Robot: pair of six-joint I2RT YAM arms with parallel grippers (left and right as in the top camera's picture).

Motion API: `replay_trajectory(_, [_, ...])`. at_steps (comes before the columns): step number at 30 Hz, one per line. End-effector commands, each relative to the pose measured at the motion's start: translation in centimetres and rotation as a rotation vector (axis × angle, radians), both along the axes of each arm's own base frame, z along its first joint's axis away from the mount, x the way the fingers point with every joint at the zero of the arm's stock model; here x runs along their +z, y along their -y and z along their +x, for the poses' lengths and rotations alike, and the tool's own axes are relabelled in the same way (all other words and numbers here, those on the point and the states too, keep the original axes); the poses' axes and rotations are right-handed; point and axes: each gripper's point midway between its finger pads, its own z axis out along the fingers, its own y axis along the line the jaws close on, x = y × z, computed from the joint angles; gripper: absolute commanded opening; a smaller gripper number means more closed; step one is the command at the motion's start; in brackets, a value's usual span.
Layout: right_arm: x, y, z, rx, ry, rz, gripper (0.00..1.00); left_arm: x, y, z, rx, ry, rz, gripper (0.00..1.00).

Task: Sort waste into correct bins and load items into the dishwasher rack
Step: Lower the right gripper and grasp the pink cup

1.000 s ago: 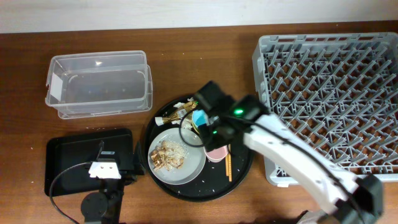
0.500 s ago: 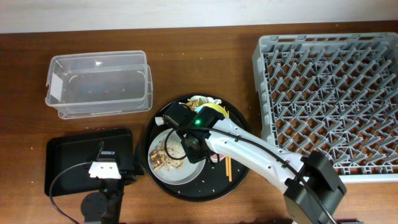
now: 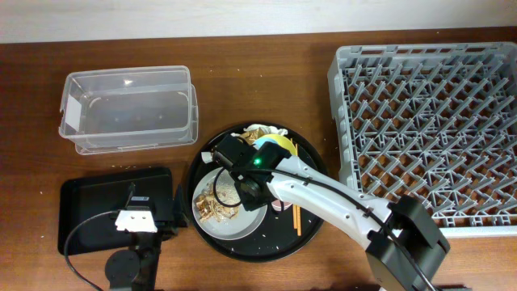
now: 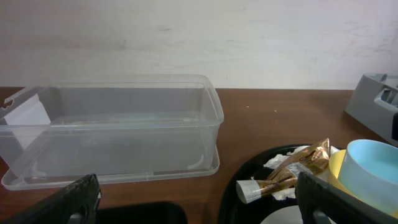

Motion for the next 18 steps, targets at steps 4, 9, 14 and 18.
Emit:
replay_trajectory(4, [-1.9,1.5,-0.6,-0.049,-0.009,-0.063,0.41,-0.2,0.0,0.0,-0.001,-0.003,0.015,1.0])
replay_trajectory(9, [-1.9,1.4,-0.5,-0.049,-0.005,-0.058,0.32,-0.2,0.0,0.0,-0.001,-0.003,0.015,1.0])
replay_trajectory(14, [-1.6,0.8,-0.6,-0.053,-0.017,-0.033,0.22,-0.2,0.0,0.0,-0.001,-0.003,0.015,1.0])
replay_trajectory(18, [-1.3,0.6,-1.0,-0.052,-0.04,-0.021,0.06,-0.2,0.0,0.0,-0.001,-0.003,0.015,1.0])
